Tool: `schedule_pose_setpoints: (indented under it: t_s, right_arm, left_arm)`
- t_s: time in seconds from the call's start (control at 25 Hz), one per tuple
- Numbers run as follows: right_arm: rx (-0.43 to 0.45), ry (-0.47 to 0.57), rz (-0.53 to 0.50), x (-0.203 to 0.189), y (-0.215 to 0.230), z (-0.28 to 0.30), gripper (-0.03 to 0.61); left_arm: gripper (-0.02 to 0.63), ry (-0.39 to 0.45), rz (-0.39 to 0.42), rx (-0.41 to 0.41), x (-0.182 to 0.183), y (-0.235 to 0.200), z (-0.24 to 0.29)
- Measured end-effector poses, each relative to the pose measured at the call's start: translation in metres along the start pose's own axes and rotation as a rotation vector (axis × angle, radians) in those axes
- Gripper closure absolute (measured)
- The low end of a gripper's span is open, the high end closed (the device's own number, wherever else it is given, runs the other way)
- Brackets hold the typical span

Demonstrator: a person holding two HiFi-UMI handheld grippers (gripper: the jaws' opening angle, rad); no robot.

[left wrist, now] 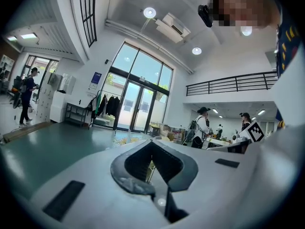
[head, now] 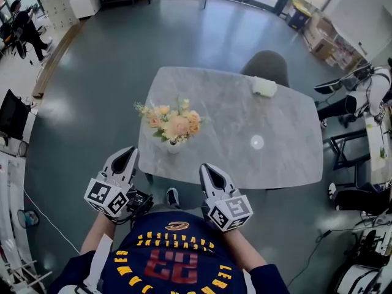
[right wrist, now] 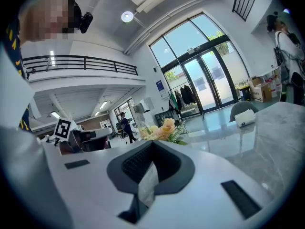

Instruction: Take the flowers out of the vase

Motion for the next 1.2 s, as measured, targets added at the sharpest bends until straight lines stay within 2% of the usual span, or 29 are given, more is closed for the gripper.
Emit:
schedule_pose_setpoints:
  t_s: [0.16, 0.44, 0.72, 0.8, 0.88, 0.96, 1.2]
  right_arm:
    - [-0.009, -0.018, -0.038, 0.0, -0.003, 0.006, 0.586]
    - [-0.017, -0.076, -0.024, -0.005, 0.011, 0.025, 0.586]
    - [0.065, -0.169, -0.038, -0.025, 0.033, 0.061, 0.586]
    - [0.088, -0.209, -0.03, -0.036, 0.04, 0.075, 0.586]
    - [0.097, -0.239, -0.031, -0.047, 0.049, 0.088, 0.575]
    - [0.105, -0.263, -0.035, -0.057, 0.057, 0.101, 0.518]
    - [0.144, -0.329, -0.067, -0.075, 0.069, 0.139, 0.476]
  left_arm:
    - [0.611, -0.024, -0.018, -0.018, -0.014, -0.011, 0.005]
    - [0.611, -0.101, -0.059, -0.086, -0.045, -0.013, 0.023]
    - [0.609, -0.179, -0.121, -0.204, -0.072, -0.006, 0.053]
    - [0.585, -0.206, -0.138, -0.217, -0.084, -0.004, 0.063]
    - [0.532, -0.236, -0.146, -0.218, -0.098, -0.003, 0.071]
    - [0.494, -0.265, -0.159, -0.214, -0.111, -0.001, 0.079]
    - [0.459, -0.331, -0.214, -0.196, -0.139, -0.002, 0.09]
Point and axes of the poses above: the fingertips, and each gripper's own axes: z forward along the fingers, y to its right, x out of its top, the point moved 6 cm from there along -z, backward along the fingers, and after that the axes turned 9 degrees about z, right-handed, at the moved point
